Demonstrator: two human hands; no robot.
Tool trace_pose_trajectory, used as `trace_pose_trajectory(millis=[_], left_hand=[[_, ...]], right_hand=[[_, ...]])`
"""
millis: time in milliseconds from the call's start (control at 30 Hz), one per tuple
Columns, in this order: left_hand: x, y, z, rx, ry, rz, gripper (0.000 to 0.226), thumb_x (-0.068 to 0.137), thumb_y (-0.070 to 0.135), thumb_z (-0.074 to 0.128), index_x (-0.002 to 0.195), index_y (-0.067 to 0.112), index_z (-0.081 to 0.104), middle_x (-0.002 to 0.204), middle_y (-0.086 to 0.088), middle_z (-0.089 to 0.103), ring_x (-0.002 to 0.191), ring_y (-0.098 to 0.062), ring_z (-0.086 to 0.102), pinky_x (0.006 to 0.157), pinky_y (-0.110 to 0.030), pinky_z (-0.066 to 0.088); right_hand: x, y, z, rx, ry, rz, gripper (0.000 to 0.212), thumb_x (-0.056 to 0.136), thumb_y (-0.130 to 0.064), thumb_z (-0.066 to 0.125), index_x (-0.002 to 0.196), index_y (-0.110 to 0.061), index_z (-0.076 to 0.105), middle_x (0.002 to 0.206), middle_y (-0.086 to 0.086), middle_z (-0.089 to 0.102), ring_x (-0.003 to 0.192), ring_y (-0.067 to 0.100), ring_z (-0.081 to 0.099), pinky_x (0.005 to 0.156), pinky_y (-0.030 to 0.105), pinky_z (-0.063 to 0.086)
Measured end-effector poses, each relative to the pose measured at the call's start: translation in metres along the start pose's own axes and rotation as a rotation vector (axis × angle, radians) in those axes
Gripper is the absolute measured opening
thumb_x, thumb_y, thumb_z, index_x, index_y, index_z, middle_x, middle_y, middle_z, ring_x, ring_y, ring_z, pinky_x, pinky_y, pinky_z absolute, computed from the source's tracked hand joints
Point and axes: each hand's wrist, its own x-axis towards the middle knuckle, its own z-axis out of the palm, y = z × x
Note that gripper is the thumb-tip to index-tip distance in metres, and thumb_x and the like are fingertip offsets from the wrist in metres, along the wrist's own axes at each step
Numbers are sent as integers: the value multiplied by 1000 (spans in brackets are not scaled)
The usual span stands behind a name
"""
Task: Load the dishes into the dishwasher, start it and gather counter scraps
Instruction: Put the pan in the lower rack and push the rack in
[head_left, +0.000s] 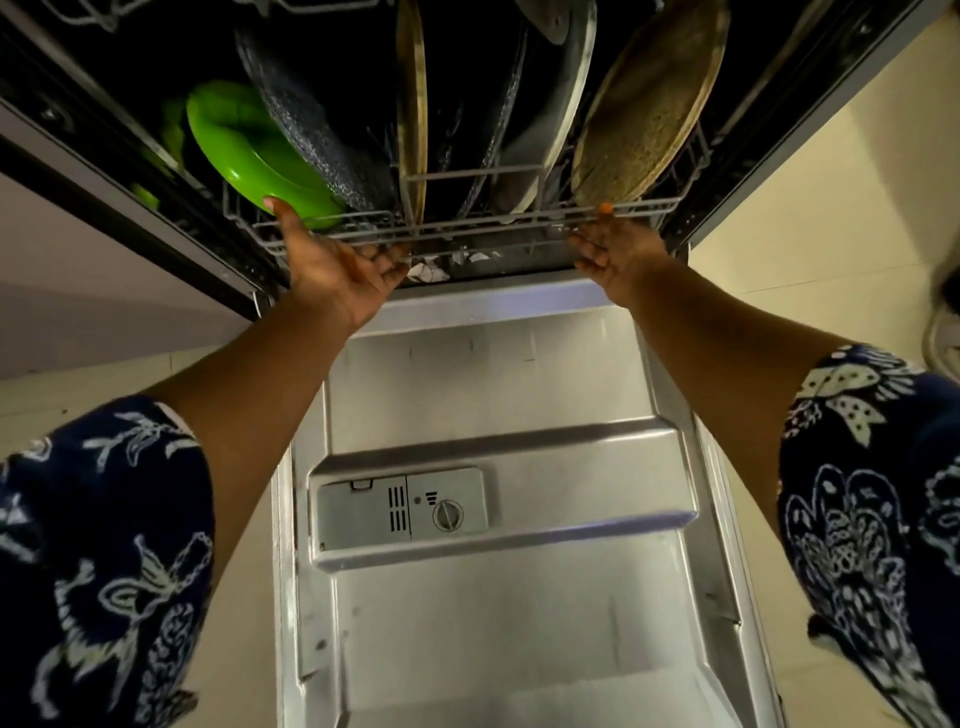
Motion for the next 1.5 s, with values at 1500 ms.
trace_pose_trajectory(millis=[1500], left_hand=[[-430,-343,-248,-373,652,-175,84,87,71,34,143,9,33,139,-15,42,130,-34,41,111,-47,28]], right_hand=[[-435,356,-185,692,418,516,87,80,-78,35,142,-17,35,143,15,41,128,35,41,107,54,33]])
